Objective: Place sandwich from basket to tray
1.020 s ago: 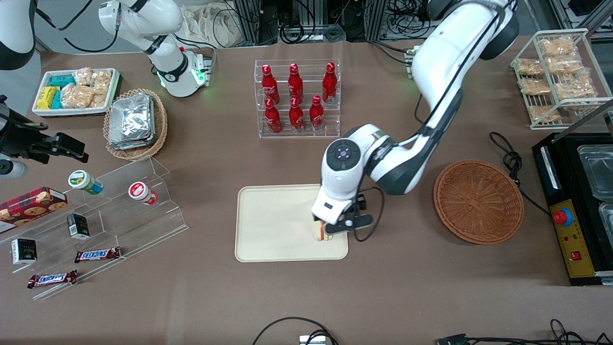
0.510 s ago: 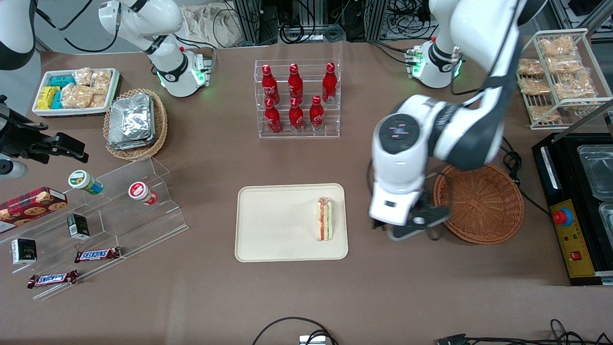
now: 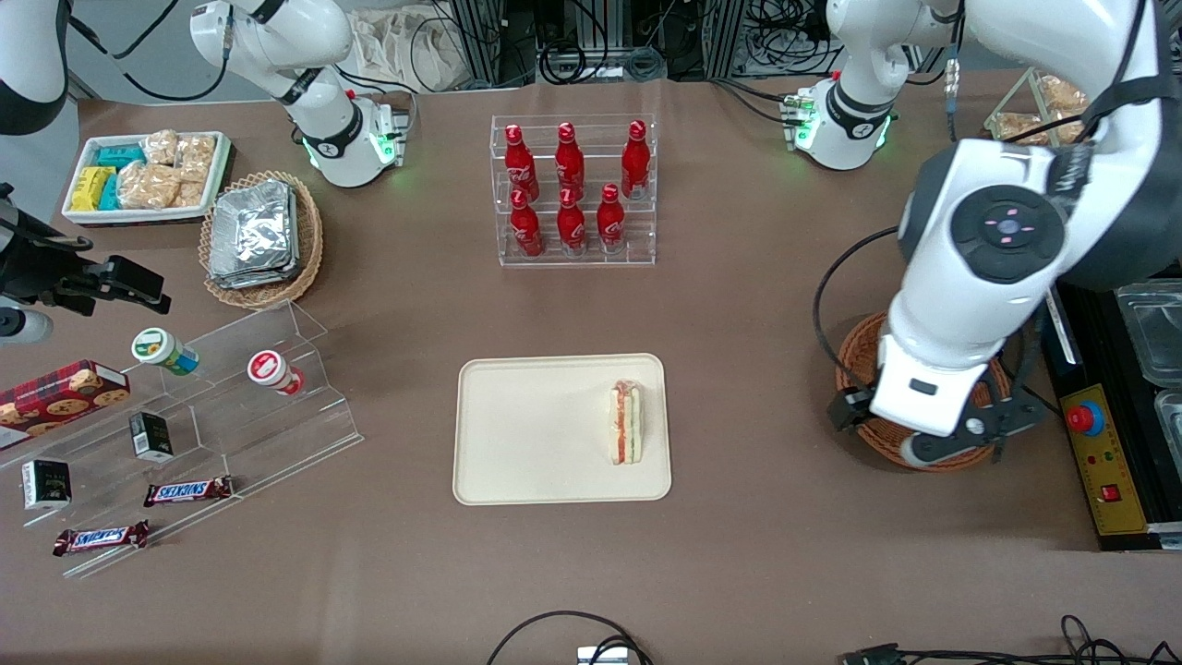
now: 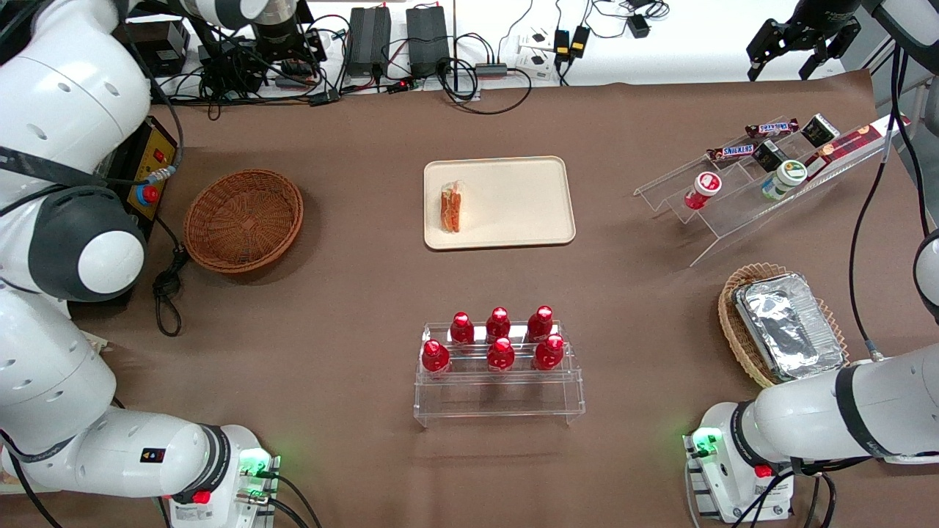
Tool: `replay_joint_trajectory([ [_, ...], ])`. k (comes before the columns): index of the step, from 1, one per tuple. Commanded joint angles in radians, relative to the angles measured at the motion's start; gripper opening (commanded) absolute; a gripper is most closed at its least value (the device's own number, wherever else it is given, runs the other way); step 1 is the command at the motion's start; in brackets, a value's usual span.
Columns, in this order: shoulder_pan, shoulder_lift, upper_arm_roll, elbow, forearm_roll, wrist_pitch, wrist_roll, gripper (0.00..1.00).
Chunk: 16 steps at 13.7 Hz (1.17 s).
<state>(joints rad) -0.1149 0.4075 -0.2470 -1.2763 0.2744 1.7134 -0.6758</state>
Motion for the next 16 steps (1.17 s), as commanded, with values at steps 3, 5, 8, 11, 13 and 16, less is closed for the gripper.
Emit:
replay_joint_trajectory([
  [3,0.083,-0.079,-0.005,-0.034,-0.081,-0.076,0.145,1.00],
  [5,0.090,-0.082,0.000,-0.034,-0.093,-0.084,0.171,1.00],
  [8,0.145,-0.151,0.014,-0.090,-0.164,-0.080,0.278,1.00],
  [11,0.158,-0.232,0.060,-0.165,-0.210,-0.072,0.367,1.00],
  [13,0.158,-0.294,0.101,-0.224,-0.245,-0.072,0.442,1.00],
  [16,0.176,-0.378,0.135,-0.262,-0.288,-0.092,0.521,1.00],
])
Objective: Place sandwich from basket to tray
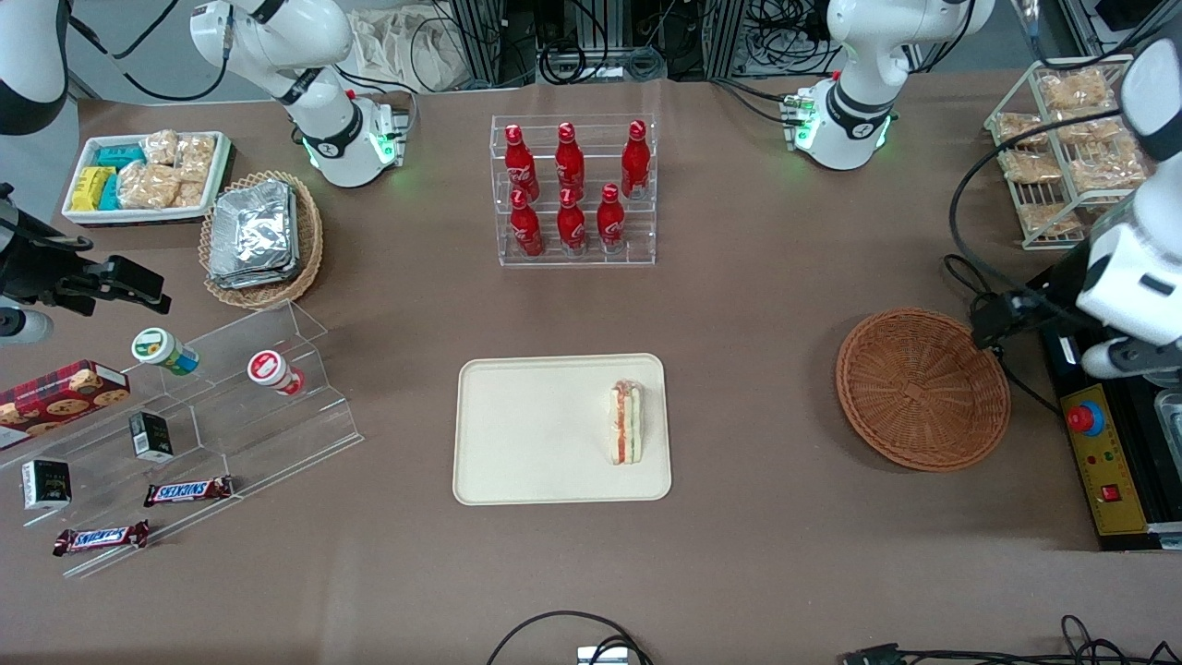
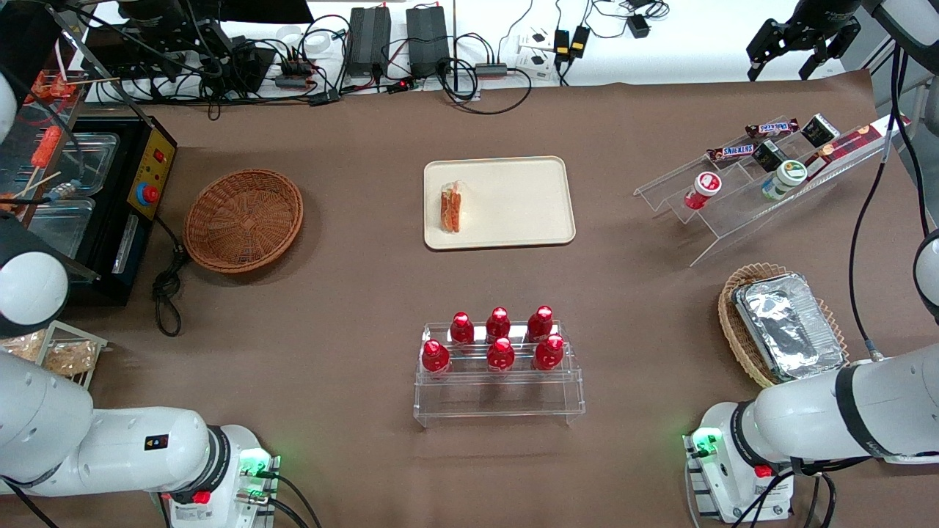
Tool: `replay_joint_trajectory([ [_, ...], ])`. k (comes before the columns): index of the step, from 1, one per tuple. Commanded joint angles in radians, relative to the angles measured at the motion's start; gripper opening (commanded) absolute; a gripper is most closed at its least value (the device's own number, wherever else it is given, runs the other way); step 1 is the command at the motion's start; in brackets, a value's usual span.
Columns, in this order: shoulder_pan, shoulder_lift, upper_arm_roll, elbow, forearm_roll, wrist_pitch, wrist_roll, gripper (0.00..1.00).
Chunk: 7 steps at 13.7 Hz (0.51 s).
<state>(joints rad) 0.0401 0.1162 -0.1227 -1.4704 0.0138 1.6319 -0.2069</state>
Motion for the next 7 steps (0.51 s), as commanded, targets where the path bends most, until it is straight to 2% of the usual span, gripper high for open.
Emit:
replay_joint_trajectory([
  [1,0.023,-0.110,0.011,-0.079,-0.028,-0.024,0.066,1.00],
  [7,0.035,-0.168,0.009,-0.093,-0.028,-0.066,0.103,1.00],
])
